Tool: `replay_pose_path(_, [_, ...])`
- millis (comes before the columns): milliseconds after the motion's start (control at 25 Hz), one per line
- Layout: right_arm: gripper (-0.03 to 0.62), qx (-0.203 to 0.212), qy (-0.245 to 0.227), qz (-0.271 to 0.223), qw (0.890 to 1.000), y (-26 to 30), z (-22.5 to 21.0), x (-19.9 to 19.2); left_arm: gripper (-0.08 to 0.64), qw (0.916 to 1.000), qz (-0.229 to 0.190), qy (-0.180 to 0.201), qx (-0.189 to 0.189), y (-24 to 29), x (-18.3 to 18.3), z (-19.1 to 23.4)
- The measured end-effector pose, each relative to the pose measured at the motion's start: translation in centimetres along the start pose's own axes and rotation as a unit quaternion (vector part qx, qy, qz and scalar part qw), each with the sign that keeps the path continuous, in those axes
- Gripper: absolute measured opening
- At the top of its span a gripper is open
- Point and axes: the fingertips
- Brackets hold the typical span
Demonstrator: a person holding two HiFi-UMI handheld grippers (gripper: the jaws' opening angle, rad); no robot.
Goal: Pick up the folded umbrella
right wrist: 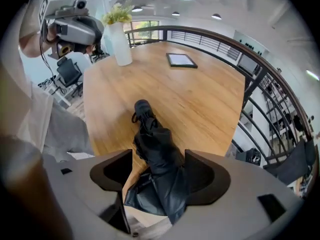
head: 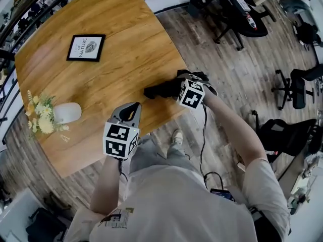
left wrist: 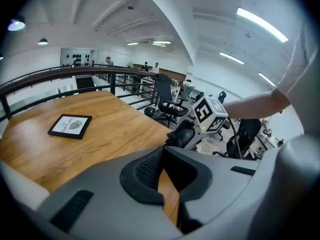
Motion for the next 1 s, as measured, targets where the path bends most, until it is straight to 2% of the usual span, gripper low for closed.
replay_pose_path(200, [0.334, 0.011, -0.050, 0.037, 0.998, 3.6, -0.5, -0.5, 0.017, 0.9998, 0.003, -0.016, 0.006, -1.2, -0.9, 0.5])
replay_pose_path(440, [0.339, 0.049, -0.049, 0.032, 0.997, 4.9, -1.0, -0.4, 0.017, 0.9995, 0.003, -0.026, 0.016, -2.9, -2.4, 0.6])
replay_pose_path(520, [0.323, 0.052, -0.060, 0.036, 0.996, 5.0, -0.8, -0.3, 0.017, 0.9994, 0.002, -0.029, 0.016, -3.3, -2.9, 0.3])
replay_pose_path(600, [0.280, 0.040, -0.068, 0.052, 0.996, 5.1, -0.6, 0.0, 0.017, 0.9995, 0.002, -0.029, 0.016, -3.7, -3.2, 0.0])
replay_pose_path(680, [0.268, 0.012, -0.025, 0.056, 0.998, 5.2, -1.0, 0.3, 0.017, 0.9996, -0.002, -0.024, 0.018, -4.2, -2.9, -0.3])
replay_pose_path(760, [0.261, -0.007, 0.071, 0.036, 0.997, 4.9, -2.1, -0.1, 0.017, 0.9996, -0.013, -0.014, 0.023, -5.1, -2.0, -0.7])
replay_pose_path(880, [0.260, 0.003, 0.188, -0.031, 0.982, 2.7, -2.5, 0.4, 0.017, 0.9991, -0.029, 0.000, 0.030, -6.9, -0.6, -1.1])
replay_pose_path(1000, [0.260, 0.025, 0.248, -0.127, 0.960, -1.8, -2.0, 2.9, 0.017, 0.9980, -0.038, 0.013, 0.049, -8.7, 0.5, -1.0])
Point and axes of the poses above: the fingertips, and each gripper's own axes: y forward along the fingers, z to its left, x out of its top, and after that the axes turned 1 degree about y, right-handed
